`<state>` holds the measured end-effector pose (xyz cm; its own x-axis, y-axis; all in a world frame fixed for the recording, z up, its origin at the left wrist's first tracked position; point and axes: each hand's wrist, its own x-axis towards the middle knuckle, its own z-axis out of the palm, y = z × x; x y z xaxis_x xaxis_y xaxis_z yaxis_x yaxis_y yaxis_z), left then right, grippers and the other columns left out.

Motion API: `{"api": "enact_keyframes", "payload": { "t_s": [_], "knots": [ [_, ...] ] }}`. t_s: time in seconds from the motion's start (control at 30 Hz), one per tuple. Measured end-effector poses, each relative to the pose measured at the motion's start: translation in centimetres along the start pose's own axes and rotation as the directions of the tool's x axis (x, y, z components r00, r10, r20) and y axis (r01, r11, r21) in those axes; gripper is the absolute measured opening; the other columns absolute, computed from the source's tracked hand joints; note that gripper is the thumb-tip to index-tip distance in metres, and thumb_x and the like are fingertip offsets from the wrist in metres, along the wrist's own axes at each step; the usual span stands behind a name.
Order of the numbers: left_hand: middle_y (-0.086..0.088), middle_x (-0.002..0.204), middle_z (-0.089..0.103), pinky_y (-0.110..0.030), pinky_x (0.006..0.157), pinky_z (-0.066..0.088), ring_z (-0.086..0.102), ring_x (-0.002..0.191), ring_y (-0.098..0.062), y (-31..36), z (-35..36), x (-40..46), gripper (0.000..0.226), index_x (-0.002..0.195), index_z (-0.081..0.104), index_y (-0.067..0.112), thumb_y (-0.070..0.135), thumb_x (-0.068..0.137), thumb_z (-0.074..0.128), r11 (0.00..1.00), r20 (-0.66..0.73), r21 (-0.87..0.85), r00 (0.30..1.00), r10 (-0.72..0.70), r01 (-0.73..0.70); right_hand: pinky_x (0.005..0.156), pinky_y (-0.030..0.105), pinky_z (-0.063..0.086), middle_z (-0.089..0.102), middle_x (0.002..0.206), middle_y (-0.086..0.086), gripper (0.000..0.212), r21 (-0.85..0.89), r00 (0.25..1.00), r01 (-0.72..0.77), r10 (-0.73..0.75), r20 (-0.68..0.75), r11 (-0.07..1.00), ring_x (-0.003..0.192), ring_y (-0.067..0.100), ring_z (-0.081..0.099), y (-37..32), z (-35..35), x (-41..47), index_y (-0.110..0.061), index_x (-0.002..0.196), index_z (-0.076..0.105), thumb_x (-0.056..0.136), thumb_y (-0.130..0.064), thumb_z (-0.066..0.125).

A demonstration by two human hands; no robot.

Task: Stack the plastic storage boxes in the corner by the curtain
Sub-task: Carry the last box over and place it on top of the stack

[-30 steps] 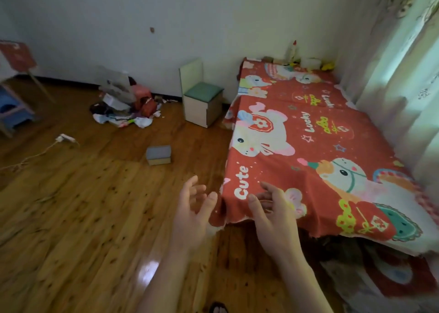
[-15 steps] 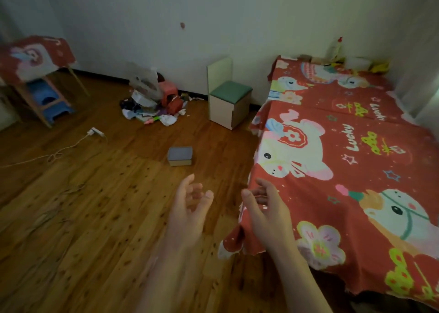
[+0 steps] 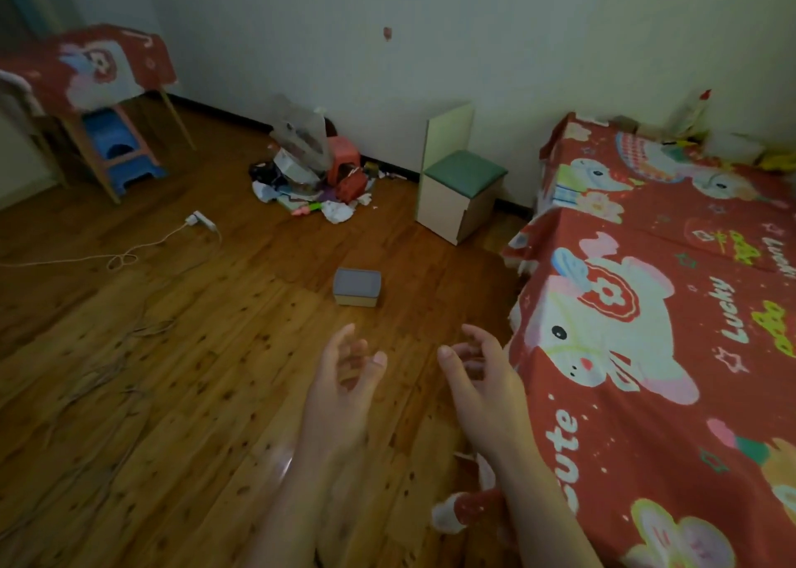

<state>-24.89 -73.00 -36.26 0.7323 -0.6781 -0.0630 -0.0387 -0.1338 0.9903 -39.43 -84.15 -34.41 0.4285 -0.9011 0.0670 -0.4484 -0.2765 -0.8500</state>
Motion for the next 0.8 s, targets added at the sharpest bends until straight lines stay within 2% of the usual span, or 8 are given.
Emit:
{"api": "enact_keyframes", "payload": {
  "t_s": [0.17, 0.3, 0.5, 0.6, 0.8],
  "knots": [
    [0.034, 0.111, 0.057, -0.015, 0.079, 0.044, 0.056, 0.104, 0.011, 0.1, -3.8, 7.6, 0.061, 0.127, 0.043, 0.054, 0.069, 0.072, 0.061, 1.000, 0.026, -0.029, 1.000, -0.004, 0.005, 0.063, 0.003, 0.044, 0.060, 0.107, -0.024, 0.072, -0.013, 1.000, -0.031, 0.031, -0.003, 0.999, 0.096, -0.017, 0.052, -3.3, 5.5, 5.0, -0.032, 0.141, 0.044, 0.082, -0.073, 0.046],
    [0.033, 0.112, 0.057, -0.016, 0.080, 0.044, 0.055, 0.105, 0.010, 0.1, -7.1, 12.3, 0.065, 0.133, 0.043, 0.049, 0.069, 0.073, 0.061, 1.000, 0.056, -0.007, 0.998, 0.005, -0.004, 0.062, 0.005, 0.045, 0.060, 0.107, -0.023, 0.073, -0.029, 0.998, -0.045, 0.044, -0.040, 0.999, 0.095, -0.015, 0.054, -5.8, 9.7, 8.5, -0.030, 0.142, 0.044, 0.083, -0.072, 0.046],
    [0.021, 0.118, 0.058, -0.015, 0.080, 0.043, 0.055, 0.104, 0.009, -0.1, -10.6, 17.7, 0.065, 0.136, 0.044, 0.040, 0.064, 0.078, 0.063, 1.000, 0.060, -0.028, 0.998, 0.013, -0.012, 0.061, 0.007, 0.044, 0.061, 0.110, -0.017, 0.059, -0.057, 0.997, -0.069, 0.067, -0.043, 0.996, 0.094, -0.006, 0.057, -8.1, 14.5, 12.5, -0.027, 0.142, 0.045, 0.092, -0.057, 0.054],
    [0.021, 0.119, 0.058, -0.016, 0.081, 0.042, 0.055, 0.104, 0.011, -0.2, -11.6, 20.0, 0.069, 0.138, 0.043, 0.039, 0.063, 0.076, 0.060, 1.000, 0.048, -0.024, 0.999, 0.010, -0.009, 0.059, 0.008, 0.043, 0.061, 0.112, -0.017, 0.059, -0.057, 0.996, -0.071, 0.068, -0.051, 0.996, 0.095, -0.007, 0.056, -8.8, 15.9, 14.5, -0.027, 0.142, 0.045, 0.092, -0.057, 0.054],
    [0.020, 0.118, 0.058, -0.015, 0.080, 0.040, 0.054, 0.101, 0.013, -1.0, -12.1, 25.2, 0.056, 0.138, 0.043, 0.036, 0.047, 0.087, 0.063, 1.000, 0.041, 0.021, 0.999, -0.005, 0.004, 0.063, 0.010, 0.044, 0.059, 0.108, -0.022, 0.063, -0.032, 0.995, -0.085, 0.083, -0.061, 0.996, 0.095, -0.006, 0.057, -8.5, 18.0, 18.7, -0.027, 0.142, 0.045, 0.090, -0.062, 0.050]
  ]
}}
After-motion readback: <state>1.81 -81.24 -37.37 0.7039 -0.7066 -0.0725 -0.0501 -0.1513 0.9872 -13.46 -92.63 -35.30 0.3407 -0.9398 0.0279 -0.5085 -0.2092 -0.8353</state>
